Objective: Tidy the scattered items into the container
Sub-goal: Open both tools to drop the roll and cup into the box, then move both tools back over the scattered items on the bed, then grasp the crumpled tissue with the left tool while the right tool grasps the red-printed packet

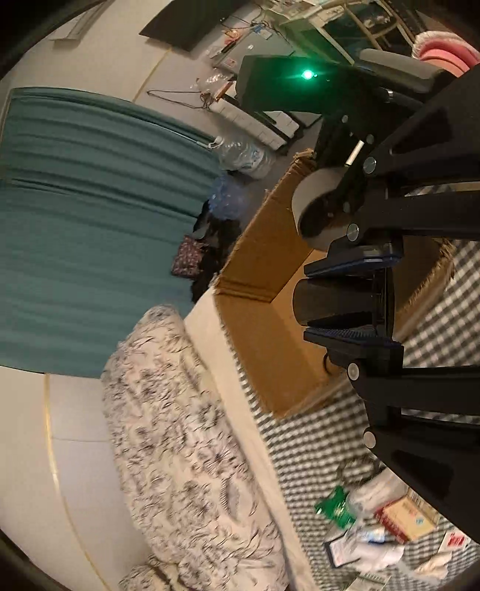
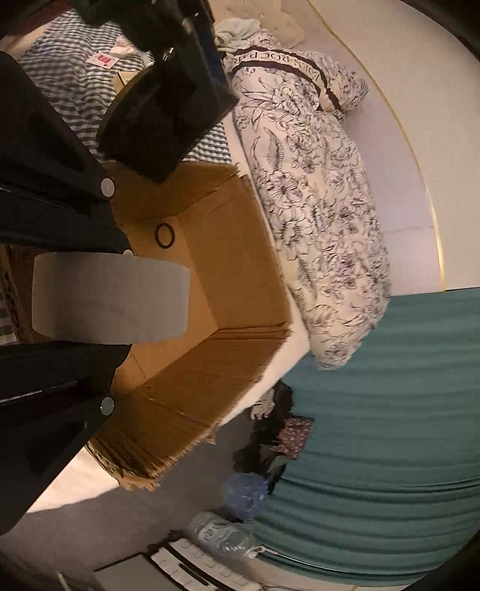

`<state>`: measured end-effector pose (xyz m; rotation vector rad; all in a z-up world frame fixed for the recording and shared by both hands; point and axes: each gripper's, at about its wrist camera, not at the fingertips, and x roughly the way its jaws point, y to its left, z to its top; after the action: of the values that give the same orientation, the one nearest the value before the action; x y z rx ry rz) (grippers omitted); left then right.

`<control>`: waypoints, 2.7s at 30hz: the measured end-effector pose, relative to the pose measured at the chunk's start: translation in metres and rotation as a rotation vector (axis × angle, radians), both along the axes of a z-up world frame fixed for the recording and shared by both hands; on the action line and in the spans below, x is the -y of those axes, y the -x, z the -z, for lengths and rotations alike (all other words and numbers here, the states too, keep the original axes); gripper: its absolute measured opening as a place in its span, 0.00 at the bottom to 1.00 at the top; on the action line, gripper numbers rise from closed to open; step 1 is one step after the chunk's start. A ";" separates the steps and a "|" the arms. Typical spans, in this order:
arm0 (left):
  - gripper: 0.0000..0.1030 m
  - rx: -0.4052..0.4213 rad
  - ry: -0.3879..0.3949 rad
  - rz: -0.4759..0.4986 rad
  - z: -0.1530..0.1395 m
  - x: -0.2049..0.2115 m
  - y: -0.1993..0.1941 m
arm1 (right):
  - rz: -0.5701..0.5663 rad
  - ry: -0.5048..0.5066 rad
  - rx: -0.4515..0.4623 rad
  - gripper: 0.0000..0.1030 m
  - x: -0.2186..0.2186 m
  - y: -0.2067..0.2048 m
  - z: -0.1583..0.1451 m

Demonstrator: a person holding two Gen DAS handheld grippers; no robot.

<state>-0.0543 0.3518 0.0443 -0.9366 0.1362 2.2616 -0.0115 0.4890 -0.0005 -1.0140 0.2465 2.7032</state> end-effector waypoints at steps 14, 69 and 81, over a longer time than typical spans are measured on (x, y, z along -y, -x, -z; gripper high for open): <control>0.95 -0.007 0.027 -0.038 0.014 0.002 0.010 | 0.106 0.025 -0.062 0.82 -0.023 -0.017 0.007; 0.96 0.123 0.120 -0.712 0.169 0.408 0.036 | -0.397 -0.041 0.180 0.82 0.331 0.083 0.115; 0.96 0.234 0.057 -0.750 0.215 0.443 0.035 | -0.413 -0.078 0.249 0.82 0.351 0.101 0.146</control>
<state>-0.0893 -0.0909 -0.1709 -1.4521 -0.3088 2.7892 -0.1125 0.1384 -0.1464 -1.5023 -0.1285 2.8638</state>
